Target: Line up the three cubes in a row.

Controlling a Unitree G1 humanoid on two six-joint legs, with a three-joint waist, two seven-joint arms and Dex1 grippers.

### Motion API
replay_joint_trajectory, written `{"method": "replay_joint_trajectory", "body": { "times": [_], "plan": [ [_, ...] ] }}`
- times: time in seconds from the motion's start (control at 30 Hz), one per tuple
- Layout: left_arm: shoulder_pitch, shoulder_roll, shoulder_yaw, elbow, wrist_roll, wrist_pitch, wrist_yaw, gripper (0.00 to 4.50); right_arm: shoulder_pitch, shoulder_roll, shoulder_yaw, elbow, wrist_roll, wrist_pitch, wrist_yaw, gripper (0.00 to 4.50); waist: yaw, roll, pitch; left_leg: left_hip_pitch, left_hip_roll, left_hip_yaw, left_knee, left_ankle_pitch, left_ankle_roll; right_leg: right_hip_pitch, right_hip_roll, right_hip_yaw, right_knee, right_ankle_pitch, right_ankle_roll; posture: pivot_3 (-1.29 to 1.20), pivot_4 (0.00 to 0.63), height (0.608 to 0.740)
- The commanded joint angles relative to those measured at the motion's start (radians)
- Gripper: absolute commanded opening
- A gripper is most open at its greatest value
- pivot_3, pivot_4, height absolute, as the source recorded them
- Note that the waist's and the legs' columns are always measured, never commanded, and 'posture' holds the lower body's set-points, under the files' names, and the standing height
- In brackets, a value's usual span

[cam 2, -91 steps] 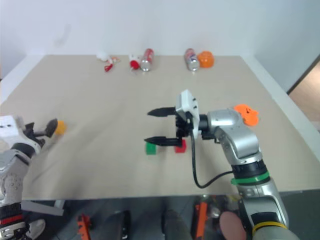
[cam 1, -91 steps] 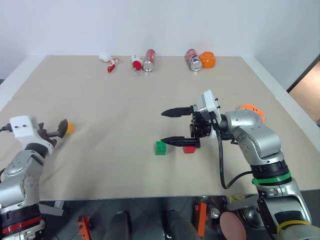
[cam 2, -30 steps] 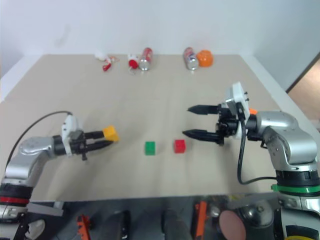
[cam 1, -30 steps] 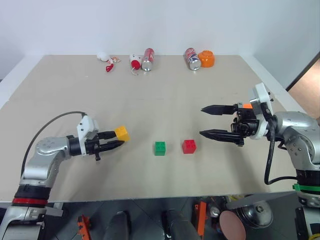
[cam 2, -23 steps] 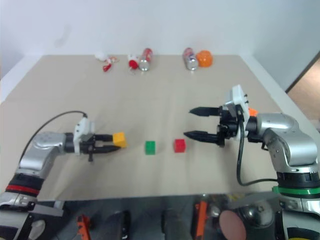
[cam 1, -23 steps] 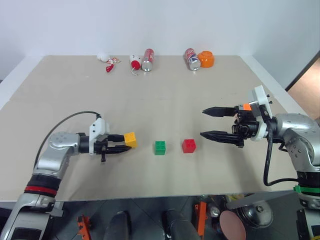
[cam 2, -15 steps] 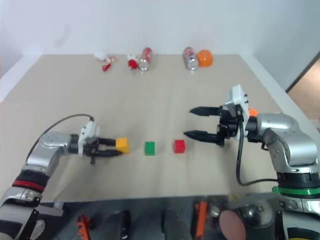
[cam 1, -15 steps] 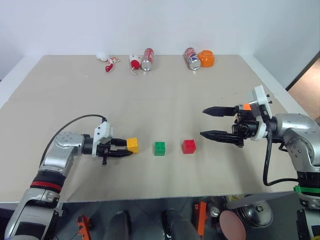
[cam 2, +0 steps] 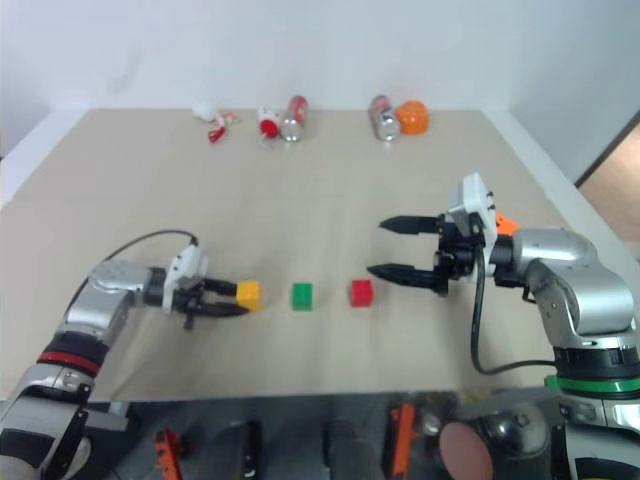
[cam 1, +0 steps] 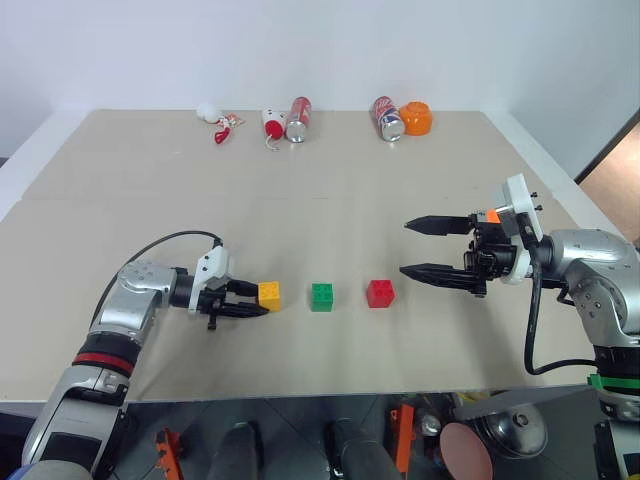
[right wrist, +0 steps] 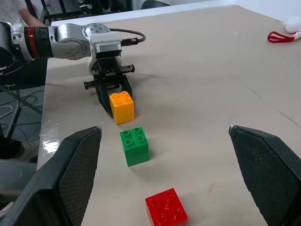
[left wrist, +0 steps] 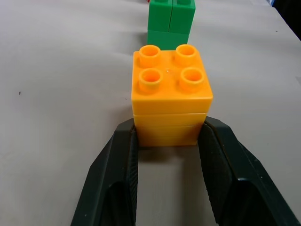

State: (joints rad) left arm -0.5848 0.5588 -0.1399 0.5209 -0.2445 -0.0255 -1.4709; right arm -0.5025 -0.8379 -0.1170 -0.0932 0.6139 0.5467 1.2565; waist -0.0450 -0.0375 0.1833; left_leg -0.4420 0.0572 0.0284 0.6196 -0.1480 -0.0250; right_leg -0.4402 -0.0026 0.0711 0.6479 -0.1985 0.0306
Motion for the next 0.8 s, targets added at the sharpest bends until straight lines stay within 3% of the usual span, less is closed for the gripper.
{"method": "replay_joint_trajectory", "body": {
  "times": [0.03, 0.5, 0.57, 0.6, 0.63, 0.77, 0.8],
  "plan": [
    [-0.013, -0.011, -0.005, -0.019, -0.003, -0.004, -0.016, 1.27, 0.002, -0.009, -0.014, -0.037, 0.007, -0.009, -0.004, 4.5, 0.0, 0.0, 0.0, 0.0, 0.0, 0.0, 0.0, 0.0, 0.0, 0.0, 0.0, 0.0, 0.0, 0.0, 0.0, 0.0, 0.15, 0.74],
    [-0.025, -0.005, -0.005, 0.057, 0.026, -0.083, -0.037, 1.27, -0.017, -0.005, -0.002, -0.017, -0.006, -0.015, -0.002, 4.5, 0.0, 0.0, 0.0, 0.0, 0.0, 0.0, 0.0, 0.0, 0.0, 0.0, 0.0, 0.0, 0.0, 0.0, 0.0, 0.0, 0.15, 0.74],
    [-0.034, -0.007, -0.004, 0.082, 0.033, -0.107, -0.034, 2.27, -0.018, -0.005, -0.003, -0.016, -0.007, -0.015, 0.0, 4.5, 0.0, 0.0, 0.0, 0.0, 0.0, 0.0, 0.0, 0.0, 0.0, 0.0, 0.0, 0.0, 0.0, 0.0, 0.0, 0.0, 0.15, 0.74],
    [-0.038, -0.008, -0.003, 0.095, 0.036, -0.119, -0.033, 2.37, -0.018, -0.005, -0.004, -0.015, -0.007, -0.015, 0.001, 4.5, 0.0, 0.0, 0.0, 0.0, 0.0, 0.0, 0.0, 0.0, 0.0, 0.0, 0.0, 0.0, 0.0, 0.0, 0.0, 0.0, 0.15, 0.74],
    [-0.043, -0.008, 0.0, 0.11, 0.039, -0.132, -0.031, 2.88, -0.018, -0.006, -0.004, -0.015, -0.007, -0.015, 0.001, 4.5, 0.0, 0.0, 0.0, 0.0, 0.0, 0.0, 0.0, 0.0, 0.0, 0.0, 0.0, 0.0, 0.0, 0.0, 0.0, 0.0, 0.15, 0.74],
    [-0.054, -0.006, 0.011, 0.155, 0.051, -0.184, -0.015, 4.15, -0.019, -0.007, -0.003, -0.013, -0.009, -0.016, 0.003, 4.5, 0.002, 0.001, 0.0, 0.001, 0.0, 0.0, 0.0, 0.0, 0.001, 0.002, 0.0, 0.0, 0.0, 0.0, 0.0, 0.0, 0.15, 0.74],
    [-0.056, -0.006, 0.013, 0.163, 0.053, -0.189, -0.011, 4.15, -0.02, -0.007, -0.003, -0.011, -0.009, -0.016, 0.004, 4.5, 0.002, 0.001, 0.0, 0.001, 0.0, 0.0, 0.0, 0.001, 0.001, 0.002, 0.0, 0.0, 0.0, 0.0, 0.0, 0.0, 0.15, 0.74]
  ]
}}
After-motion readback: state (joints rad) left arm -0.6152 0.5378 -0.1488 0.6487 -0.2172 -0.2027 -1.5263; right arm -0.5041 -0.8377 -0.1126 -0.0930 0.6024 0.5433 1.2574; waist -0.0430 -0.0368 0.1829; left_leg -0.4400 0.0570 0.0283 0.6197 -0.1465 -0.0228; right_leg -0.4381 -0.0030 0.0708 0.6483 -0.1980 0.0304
